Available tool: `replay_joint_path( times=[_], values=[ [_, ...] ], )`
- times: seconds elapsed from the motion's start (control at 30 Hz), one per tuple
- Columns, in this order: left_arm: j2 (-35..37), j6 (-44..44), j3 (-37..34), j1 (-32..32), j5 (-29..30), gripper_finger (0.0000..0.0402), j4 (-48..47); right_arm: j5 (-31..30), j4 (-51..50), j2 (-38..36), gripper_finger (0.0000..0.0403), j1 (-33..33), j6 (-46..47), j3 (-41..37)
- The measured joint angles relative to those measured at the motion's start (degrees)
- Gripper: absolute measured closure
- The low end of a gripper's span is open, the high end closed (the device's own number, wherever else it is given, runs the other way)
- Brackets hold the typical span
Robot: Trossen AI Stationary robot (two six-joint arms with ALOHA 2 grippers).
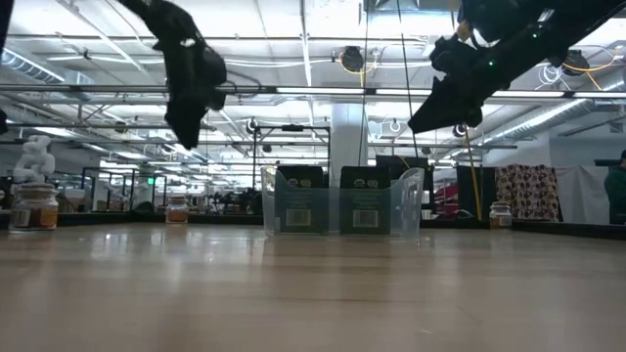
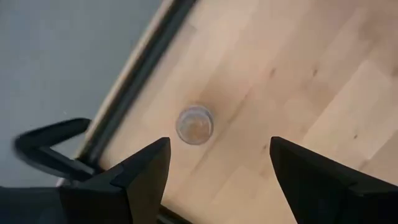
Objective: Sort spices by type
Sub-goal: Put the brown seasoning into the white bin
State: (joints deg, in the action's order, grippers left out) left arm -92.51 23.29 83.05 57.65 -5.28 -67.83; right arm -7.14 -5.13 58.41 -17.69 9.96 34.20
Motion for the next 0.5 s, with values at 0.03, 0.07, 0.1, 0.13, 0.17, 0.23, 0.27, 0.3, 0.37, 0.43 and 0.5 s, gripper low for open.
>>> replay_joint_path(
  times=[0.03, 0.07, 0.1, 0.13, 0.17, 0.23, 0.27, 0.3, 0.37, 0.43, 0.5],
  values=[
    [-0.5, 0.8, -0.7, 0.2, 0.0, 0.0121, 0.1, 0.0, 0.0, 0.0, 0.0282, 0.2, -0.1, 0.0],
    [-0.8, 1.1, -1.7, 0.3, 0.2, 0.0121, 0.6, 0.0, 0.1, 0.0, 0.0282, 0.2, -0.2, 0.0],
    [-1.1, 1.2, -2.6, 0.4, 0.6, 0.0121, 1.4, 0.0, 0.1, 0.0, 0.0282, 0.2, -0.4, 0.0],
    [-1.4, 1.2, -3.6, 0.4, 1.1, 0.0121, 2.6, 0.0, 0.1, 0.0, 0.0282, 0.2, -0.5, 0.0],
    [-1.6, 1.2, -4.6, 0.5, 1.6, 0.0121, 4.0, 0.0, 0.2, 0.0, 0.0282, 0.2, -0.5, 0.0],
    [-2.0, 1.2, -6.4, 0.6, 2.2, 0.0121, 6.6, -0.3, 0.3, 0.0, 0.0282, 0.2, -0.5, 0.0],
    [-2.1, 1.3, -7.4, 0.5, 2.6, 0.0121, 7.9, -0.3, 0.4, 0.0, 0.0282, 0.2, -0.5, 0.0],
    [-2.2, 1.5, -8.2, 0.5, 3.1, 0.0121, 9.0, -0.3, 0.5, 0.0, 0.0282, 0.2, -0.5, 0.0],
    [-2.7, 1.7, -9.4, 0.5, 4.5, 0.0121, 10.3, -0.3, 0.5, 0.0, 0.0282, 0.2, -0.6, 0.0],
    [-2.8, 1.7, -10.4, 0.5, 5.5, 0.0121, 11.4, -0.3, 0.5, 0.0, 0.0282, 0.2, -0.6, 0.0],
    [-2.8, 2.2, -11.7, 0.5, 5.7, 0.0121, 12.8, -0.3, 0.5, 0.0, 0.0282, 0.2, -0.8, 0.0]
  ],
)
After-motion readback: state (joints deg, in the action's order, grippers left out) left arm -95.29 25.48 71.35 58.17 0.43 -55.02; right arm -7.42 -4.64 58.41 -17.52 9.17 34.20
